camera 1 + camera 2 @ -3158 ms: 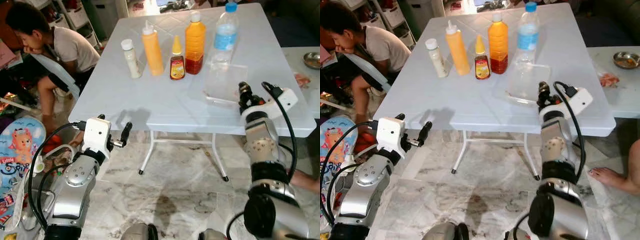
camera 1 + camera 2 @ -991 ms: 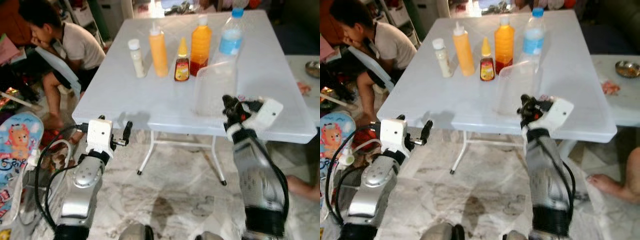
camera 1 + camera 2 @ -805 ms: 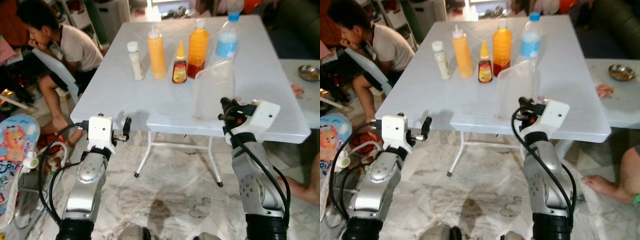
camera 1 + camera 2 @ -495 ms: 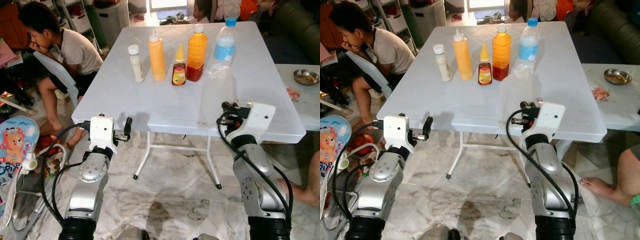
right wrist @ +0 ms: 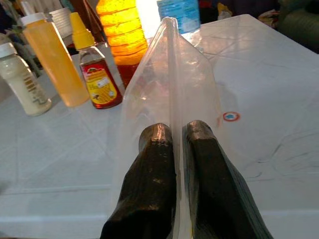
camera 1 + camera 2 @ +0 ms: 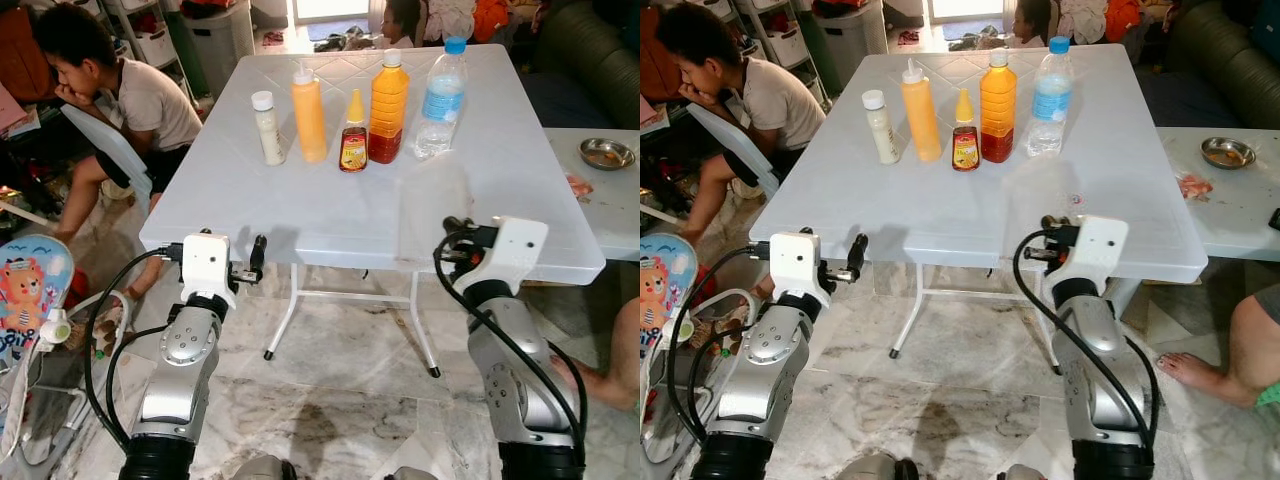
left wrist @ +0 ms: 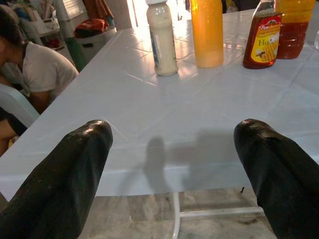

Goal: Restocking fridge

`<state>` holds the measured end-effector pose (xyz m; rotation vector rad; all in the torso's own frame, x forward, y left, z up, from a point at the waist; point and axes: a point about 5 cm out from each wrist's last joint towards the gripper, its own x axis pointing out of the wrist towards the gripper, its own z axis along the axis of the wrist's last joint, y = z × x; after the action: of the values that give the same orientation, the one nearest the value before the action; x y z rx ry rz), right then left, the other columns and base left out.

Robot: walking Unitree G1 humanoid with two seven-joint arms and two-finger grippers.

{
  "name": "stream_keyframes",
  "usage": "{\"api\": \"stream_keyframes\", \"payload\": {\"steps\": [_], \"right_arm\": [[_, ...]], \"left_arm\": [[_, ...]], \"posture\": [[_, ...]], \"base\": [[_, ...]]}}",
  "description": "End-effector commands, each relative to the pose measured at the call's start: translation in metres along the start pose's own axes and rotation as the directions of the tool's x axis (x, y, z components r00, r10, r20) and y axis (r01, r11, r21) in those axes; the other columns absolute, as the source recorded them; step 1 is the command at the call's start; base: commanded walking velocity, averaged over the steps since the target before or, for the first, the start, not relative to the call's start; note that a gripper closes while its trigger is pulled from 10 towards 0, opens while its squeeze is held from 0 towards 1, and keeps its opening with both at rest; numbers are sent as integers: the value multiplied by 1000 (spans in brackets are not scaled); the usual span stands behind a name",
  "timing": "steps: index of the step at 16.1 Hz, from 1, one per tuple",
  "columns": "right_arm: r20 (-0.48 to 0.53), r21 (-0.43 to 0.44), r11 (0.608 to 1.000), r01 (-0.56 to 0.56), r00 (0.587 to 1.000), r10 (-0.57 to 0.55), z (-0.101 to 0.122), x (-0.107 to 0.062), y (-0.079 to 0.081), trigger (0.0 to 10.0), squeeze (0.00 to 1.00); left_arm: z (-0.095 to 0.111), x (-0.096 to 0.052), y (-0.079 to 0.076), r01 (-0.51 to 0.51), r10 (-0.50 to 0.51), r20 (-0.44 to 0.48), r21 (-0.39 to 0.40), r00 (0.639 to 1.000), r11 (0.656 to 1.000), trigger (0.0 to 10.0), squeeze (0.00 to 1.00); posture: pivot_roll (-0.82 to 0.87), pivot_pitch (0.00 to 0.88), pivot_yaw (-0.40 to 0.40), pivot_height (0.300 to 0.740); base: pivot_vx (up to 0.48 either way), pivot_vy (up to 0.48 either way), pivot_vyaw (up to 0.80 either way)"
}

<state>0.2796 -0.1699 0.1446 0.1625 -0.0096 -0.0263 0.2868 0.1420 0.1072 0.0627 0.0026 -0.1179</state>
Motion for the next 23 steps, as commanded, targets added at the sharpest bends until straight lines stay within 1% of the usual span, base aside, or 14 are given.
{"api": "stream_keyframes", "payload": {"steps": [1,2,3,5,6,9,11,13,14,16,18,20,21,23], "right_arm": [[-17,-9,1000,7,1000,-7,-3,1,-2,10000,0],[-23,-59,998,31,999,-32,-4,0,-4,10000,0],[-5,-60,998,13,1000,-13,-4,-1,-4,10000,0],[17,-143,989,25,1000,-23,-5,-8,-10,10000,0],[-10,-100,995,15,1000,-17,-8,-12,-12,10000,0],[4,-99,995,7,1000,-7,-7,-13,-12,10000,0],[20,-134,991,-11,1000,13,-6,-9,-6,10000,0],[21,-142,990,-23,999,26,-4,-5,-2,10000,0],[22,-133,991,-32,999,35,-3,-2,2,10000,0],[34,-151,987,-58,997,64,0,4,6,10000,0],[48,-167,984,-70,996,79,4,7,8,10000,0],[45,-156,985,-70,996,78,4,8,9,10000,0],[44,-158,985,-75,996,83,2,8,11,10000,0],[41,-152,984,-89,995,96,1,7,13,10000,0]], "left_arm": [[-3,-2,3,-14,14,-11,9,1000,1000,10000,0],[-3,-2,3,-14,14,-11,9,1000,1000,10000,0],[-3,-3,4,-13,14,-11,10,1000,1000,10000,0],[-3,-5,8,-17,17,-13,14,1000,1000,10000,0],[-3,-7,11,-21,22,-13,16,1000,1000,10000,0],[-2,-9,13,-30,30,-12,16,999,999,10000,0],[-3,-9,12,-30,30,-12,15,999,999,10000,0],[-2,-9,11,-30,30,-10,14,999,999,10000,0],[-2,-9,12,-32,32,-10,15,999,999,10000,0],[-3,-11,11,-31,31,-13,19,999,999,10000,0],[-4,-11,12,-46,46,-18,14,999,999,10000,0],[-5,-9,14,-67,67,-26,4,997,998,10000,0],[-6,-9,16,-90,89,-39,-9,995,996,10000,0],[-10,-11,13,-65,54,-114,-95,992,993,10000,0]], "posture": [[-79,26,74,740],[-79,25,74,740],[-79,24,74,740],[-85,21,74,740],[-87,20,74,740],[-84,17,70,740],[-78,12,65,740],[-75,10,62,740],[-74,9,60,740],[-74,5,59,740],[-72,2,57,740],[-69,14,57,740],[-68,10,56,740],[-66,11,57,740]], "base": [[-266,0,0],[-266,0,0],[-266,0,0],[-270,0,0],[-274,0,0],[-271,0,0],[-270,0,0],[-268,0,0],[0,0,0],[0,0,0],[0,0,800],[0,0,800],[0,0,800],[0,0,800]]}}
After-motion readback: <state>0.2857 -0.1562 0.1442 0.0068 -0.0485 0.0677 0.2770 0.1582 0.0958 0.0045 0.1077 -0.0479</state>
